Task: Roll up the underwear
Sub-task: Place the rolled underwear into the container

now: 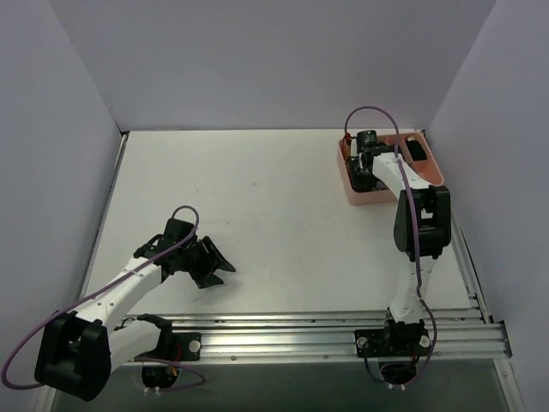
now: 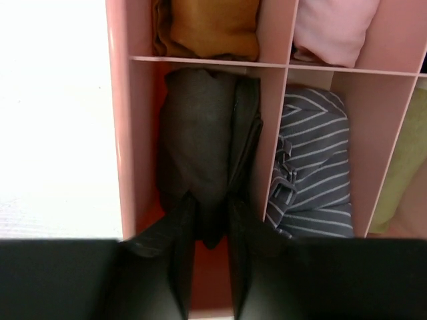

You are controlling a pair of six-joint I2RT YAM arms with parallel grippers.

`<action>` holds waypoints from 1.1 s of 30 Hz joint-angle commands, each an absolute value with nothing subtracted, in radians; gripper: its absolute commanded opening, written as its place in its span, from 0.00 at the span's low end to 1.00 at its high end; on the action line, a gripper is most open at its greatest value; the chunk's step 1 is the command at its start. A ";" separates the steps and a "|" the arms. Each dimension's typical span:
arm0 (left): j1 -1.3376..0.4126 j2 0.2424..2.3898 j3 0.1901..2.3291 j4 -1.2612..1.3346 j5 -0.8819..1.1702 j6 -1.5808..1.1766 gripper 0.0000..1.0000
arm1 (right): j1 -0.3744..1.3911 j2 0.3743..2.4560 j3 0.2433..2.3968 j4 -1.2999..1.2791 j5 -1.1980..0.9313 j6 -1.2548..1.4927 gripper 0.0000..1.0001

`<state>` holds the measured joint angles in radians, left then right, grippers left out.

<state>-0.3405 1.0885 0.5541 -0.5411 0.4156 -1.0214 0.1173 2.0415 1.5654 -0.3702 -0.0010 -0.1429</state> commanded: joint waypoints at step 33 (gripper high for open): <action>-0.370 1.114 1.258 -0.572 0.416 -0.824 0.94 | 0.515 1.175 1.312 -0.368 -0.144 0.580 1.00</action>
<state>-0.3542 1.1316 1.1358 -0.5636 0.4301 -0.9447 0.5198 1.2179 1.3518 -0.3943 -0.1375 0.4828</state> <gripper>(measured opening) 0.938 0.995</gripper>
